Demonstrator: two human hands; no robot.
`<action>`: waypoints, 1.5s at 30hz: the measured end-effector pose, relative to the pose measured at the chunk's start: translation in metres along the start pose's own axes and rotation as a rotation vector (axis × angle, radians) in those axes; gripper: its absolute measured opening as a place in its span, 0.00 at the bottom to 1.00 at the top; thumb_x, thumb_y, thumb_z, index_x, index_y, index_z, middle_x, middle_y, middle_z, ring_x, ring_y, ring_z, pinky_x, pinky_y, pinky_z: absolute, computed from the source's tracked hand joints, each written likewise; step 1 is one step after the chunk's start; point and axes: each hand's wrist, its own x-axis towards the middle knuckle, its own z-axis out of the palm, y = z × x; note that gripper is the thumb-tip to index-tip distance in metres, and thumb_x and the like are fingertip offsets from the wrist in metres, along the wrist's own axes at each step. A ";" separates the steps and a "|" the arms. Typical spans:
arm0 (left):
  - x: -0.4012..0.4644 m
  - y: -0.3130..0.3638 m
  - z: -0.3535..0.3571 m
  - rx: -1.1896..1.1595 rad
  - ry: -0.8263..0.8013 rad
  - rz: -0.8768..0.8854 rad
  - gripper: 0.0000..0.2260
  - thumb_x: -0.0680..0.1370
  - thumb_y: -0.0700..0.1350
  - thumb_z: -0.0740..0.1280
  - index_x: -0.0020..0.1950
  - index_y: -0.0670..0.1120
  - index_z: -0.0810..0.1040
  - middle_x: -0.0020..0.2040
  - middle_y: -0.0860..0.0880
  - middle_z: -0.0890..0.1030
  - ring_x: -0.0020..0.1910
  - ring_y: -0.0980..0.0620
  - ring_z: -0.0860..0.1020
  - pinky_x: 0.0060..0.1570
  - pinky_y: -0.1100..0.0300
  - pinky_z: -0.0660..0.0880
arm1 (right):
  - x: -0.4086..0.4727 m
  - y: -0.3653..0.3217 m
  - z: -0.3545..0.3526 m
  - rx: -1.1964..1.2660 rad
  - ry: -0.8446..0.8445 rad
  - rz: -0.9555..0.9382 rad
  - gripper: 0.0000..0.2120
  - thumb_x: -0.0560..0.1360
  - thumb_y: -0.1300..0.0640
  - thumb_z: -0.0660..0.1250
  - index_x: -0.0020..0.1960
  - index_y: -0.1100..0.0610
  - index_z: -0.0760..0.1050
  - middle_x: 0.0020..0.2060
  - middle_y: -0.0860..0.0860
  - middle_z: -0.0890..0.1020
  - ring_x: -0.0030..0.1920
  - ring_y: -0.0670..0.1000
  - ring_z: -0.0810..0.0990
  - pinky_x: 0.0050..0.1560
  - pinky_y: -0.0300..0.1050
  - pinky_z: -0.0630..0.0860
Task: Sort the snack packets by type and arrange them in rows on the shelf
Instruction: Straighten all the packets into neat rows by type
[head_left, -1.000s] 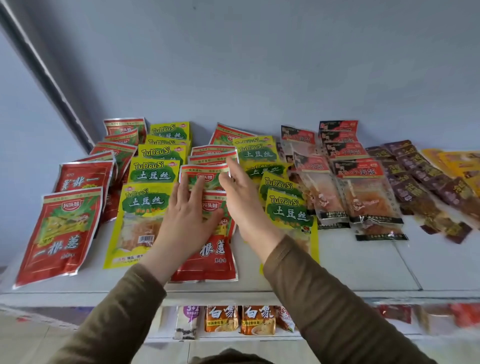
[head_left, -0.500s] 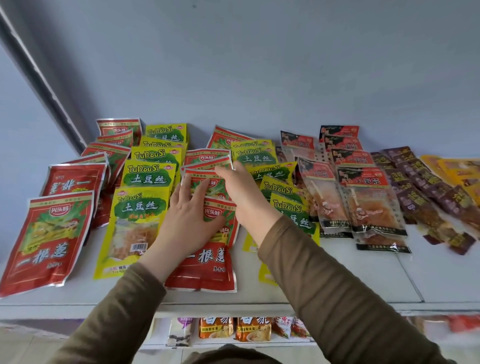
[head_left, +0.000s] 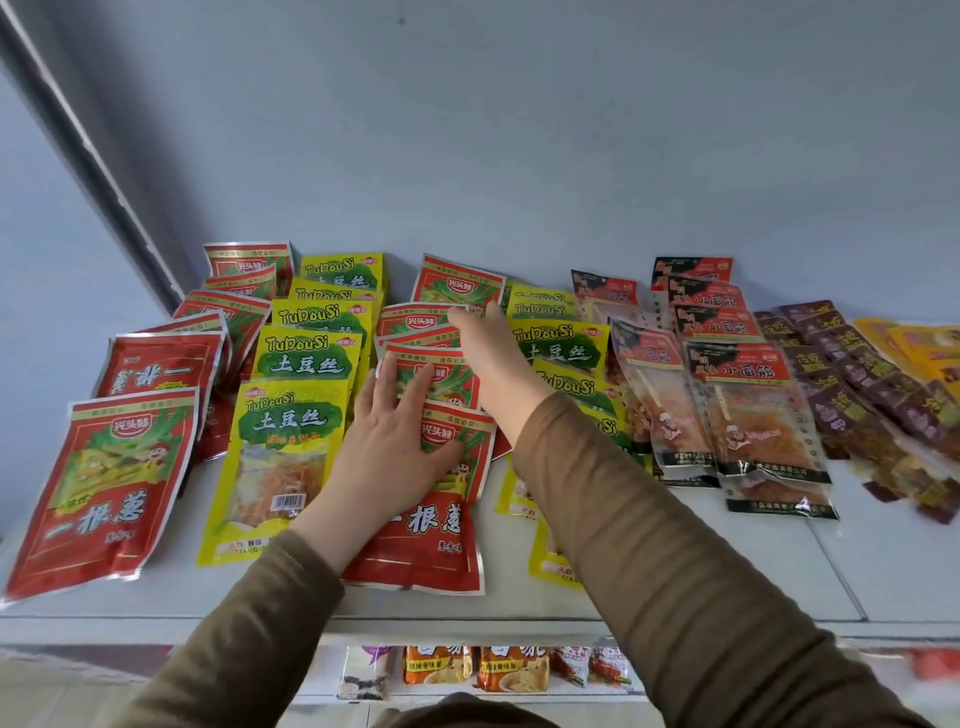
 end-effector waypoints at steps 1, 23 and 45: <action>0.001 0.000 0.000 -0.004 -0.011 -0.002 0.41 0.77 0.64 0.66 0.83 0.58 0.47 0.84 0.49 0.40 0.82 0.41 0.44 0.78 0.42 0.52 | 0.005 -0.003 0.001 0.006 0.017 -0.005 0.24 0.82 0.57 0.62 0.76 0.57 0.61 0.60 0.57 0.79 0.54 0.57 0.84 0.51 0.54 0.83; -0.013 0.003 -0.018 0.090 0.283 0.042 0.37 0.79 0.68 0.60 0.82 0.50 0.56 0.81 0.44 0.56 0.80 0.41 0.53 0.76 0.43 0.60 | 0.034 -0.012 -0.021 0.130 -0.173 -0.029 0.20 0.83 0.40 0.57 0.58 0.54 0.79 0.40 0.46 0.88 0.39 0.45 0.87 0.30 0.38 0.80; -0.056 -0.026 -0.043 0.198 0.173 -0.109 0.38 0.74 0.76 0.53 0.67 0.48 0.76 0.75 0.43 0.68 0.73 0.39 0.63 0.69 0.40 0.66 | -0.052 0.007 -0.086 -0.080 -0.541 -0.106 0.15 0.83 0.41 0.57 0.68 0.35 0.71 0.66 0.29 0.69 0.70 0.38 0.67 0.72 0.41 0.61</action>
